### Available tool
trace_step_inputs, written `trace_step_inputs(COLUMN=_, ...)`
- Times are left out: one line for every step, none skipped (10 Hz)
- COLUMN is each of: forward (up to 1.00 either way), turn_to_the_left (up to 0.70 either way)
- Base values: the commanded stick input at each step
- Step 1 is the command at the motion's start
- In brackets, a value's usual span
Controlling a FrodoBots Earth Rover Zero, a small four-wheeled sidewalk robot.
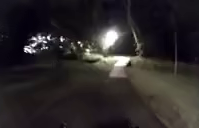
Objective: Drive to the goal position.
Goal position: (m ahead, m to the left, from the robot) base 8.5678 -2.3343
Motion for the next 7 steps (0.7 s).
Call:
trace_step_inputs(forward=0.45, turn_to_the_left=0.0)
trace_step_inputs(forward=0.45, turn_to_the_left=0.0)
trace_step_inputs(forward=0.45, turn_to_the_left=0.0)
trace_step_inputs(forward=0.45, turn_to_the_left=0.0)
trace_step_inputs(forward=0.45, turn_to_the_left=0.0)
trace_step_inputs(forward=0.45, turn_to_the_left=0.0)
trace_step_inputs(forward=0.45, turn_to_the_left=-0.15)
